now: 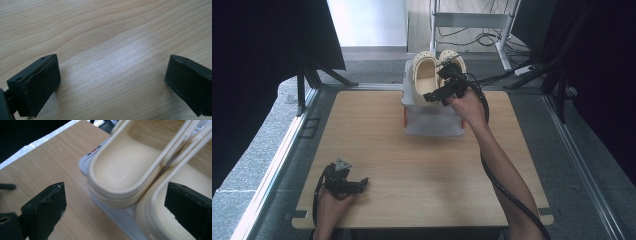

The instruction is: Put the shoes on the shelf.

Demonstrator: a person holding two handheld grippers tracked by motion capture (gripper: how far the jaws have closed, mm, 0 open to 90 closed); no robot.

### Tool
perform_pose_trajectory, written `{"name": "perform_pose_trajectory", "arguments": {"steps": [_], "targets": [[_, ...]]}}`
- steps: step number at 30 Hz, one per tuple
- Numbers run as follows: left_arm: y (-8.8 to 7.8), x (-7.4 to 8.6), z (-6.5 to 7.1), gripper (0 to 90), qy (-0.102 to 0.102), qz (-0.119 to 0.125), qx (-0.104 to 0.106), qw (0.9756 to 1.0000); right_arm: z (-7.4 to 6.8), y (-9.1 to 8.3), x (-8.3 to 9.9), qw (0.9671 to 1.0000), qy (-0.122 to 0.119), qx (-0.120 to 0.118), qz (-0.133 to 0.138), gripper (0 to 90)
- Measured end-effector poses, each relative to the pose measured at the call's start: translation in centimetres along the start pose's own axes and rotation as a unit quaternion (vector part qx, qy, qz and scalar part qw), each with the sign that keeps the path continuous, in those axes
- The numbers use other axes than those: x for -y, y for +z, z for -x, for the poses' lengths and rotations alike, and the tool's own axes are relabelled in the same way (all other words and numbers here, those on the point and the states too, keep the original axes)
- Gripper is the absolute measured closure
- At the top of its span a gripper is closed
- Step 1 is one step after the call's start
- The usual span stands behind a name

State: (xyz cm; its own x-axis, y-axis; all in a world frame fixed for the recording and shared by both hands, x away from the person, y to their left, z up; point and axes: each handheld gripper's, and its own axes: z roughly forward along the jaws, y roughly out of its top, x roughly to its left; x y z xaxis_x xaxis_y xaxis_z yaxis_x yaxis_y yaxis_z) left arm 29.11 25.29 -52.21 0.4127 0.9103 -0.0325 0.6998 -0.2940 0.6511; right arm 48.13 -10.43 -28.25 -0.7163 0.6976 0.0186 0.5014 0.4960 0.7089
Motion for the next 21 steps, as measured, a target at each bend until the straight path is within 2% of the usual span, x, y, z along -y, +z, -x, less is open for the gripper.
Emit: {"name": "perform_pose_trajectory", "arguments": {"steps": [1,4,5,6,7,8,9,11,13,17,21], "targets": [[0.0,0.0,0.0,0.0,0.000,0.000,0.000,1.0000,-0.7,-0.3,0.2,0.9999,-0.010,-0.006,-0.002,2.6],[0.0,0.0,0.0,0.0,0.000,0.000,0.000,1.0000,-1.4,-0.6,0.5,0.9998,-0.017,-0.011,0.000,2.4],[0.0,0.0,0.0,0.0,0.000,0.002,-0.002,1.0000,-2.3,-1.0,0.9,0.9994,-0.023,-0.024,0.002,2.4],[0.0,0.0,0.0,0.0,0.000,0.002,-0.002,1.0000,-2.3,-1.0,0.9,0.9994,-0.023,-0.024,0.002,2.4],[0.0,0.0,0.0,0.0,0.000,0.002,-0.002,1.0000,-3.0,-1.4,1.4,0.9988,-0.034,-0.034,0.002,2.4],[0.0,0.0,0.0,0.0,0.000,0.002,-0.002,1.0000,-3.0,-1.4,1.4,0.9988,-0.034,-0.034,0.002,2.4],[0.0,0.0,0.0,0.0,0.002,0.001,-0.002,1.0000,-3.7,-1.7,1.9,0.9983,-0.040,-0.042,0.000,2.3],[0.0,0.0,0.0,0.0,0.003,0.001,-0.002,1.0000,-3.9,-1.8,2.2,0.9979,-0.045,-0.048,-0.002,2.3],[0.0,0.0,0.0,0.0,0.003,0.000,-0.002,1.0000,-4.7,-2.1,3.2,0.9963,-0.057,-0.064,-0.008,2.6],[0.0,0.0,0.0,0.0,0.002,0.001,-0.002,1.0000,-5.1,-2.4,4.4,0.9953,-0.061,-0.074,-0.006,2.6],[0.0,0.0,0.0,0.0,0.002,0.001,-0.002,1.0000,-5.6,-2.6,6.3,0.9935,-0.067,-0.092,0.001,3.5]]}}
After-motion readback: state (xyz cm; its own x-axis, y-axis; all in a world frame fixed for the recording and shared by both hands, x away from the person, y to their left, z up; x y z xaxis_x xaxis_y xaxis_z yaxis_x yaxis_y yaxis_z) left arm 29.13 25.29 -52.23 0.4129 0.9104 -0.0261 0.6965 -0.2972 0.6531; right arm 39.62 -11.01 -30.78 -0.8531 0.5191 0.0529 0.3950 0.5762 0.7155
